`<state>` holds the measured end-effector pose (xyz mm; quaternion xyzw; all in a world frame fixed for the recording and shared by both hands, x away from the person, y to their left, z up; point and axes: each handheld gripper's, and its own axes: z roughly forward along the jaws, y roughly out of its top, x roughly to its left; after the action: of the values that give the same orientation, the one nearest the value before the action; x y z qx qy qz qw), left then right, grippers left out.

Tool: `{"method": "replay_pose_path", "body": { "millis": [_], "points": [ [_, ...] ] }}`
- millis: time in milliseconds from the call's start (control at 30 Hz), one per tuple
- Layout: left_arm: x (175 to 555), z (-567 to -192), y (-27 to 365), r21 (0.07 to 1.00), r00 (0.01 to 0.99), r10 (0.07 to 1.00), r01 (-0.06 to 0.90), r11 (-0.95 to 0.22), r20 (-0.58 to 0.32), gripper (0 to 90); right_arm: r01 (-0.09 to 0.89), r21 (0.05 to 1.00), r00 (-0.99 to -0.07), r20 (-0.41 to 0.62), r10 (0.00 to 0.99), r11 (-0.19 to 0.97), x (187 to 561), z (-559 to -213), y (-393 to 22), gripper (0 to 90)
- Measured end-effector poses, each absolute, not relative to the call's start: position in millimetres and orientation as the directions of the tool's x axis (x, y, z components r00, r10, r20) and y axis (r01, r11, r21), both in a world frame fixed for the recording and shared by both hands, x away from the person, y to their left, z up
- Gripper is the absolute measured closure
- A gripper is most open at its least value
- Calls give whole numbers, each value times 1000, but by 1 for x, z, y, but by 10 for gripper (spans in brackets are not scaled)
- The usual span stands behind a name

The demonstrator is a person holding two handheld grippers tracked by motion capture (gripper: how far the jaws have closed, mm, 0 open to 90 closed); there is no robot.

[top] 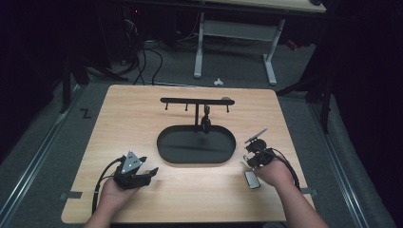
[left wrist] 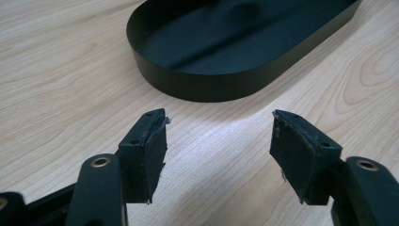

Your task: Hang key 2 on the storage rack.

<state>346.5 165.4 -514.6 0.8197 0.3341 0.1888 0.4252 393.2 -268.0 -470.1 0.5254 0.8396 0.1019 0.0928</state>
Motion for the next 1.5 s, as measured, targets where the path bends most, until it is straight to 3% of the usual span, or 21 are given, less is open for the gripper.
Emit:
{"method": "replay_pose_path", "body": {
  "millis": [233,500,833,1500],
  "points": [
    [344,-515,170,830,695,719,402,-387,-1,371,856,280,-439,-48,897,434,389,-467,-262,848],
    [346,-513,166,826,714,699,370,-426,41,371,848,262,-449,-109,887,461,375,-460,-263,849],
    [347,-516,161,811,714,699,382,-443,46,372,850,309,-438,-33,898,426,369,-444,-279,849],
    [350,-516,163,813,714,699,384,-437,39,373,834,319,-469,-23,883,450,377,-397,-269,848]
  ]
}}
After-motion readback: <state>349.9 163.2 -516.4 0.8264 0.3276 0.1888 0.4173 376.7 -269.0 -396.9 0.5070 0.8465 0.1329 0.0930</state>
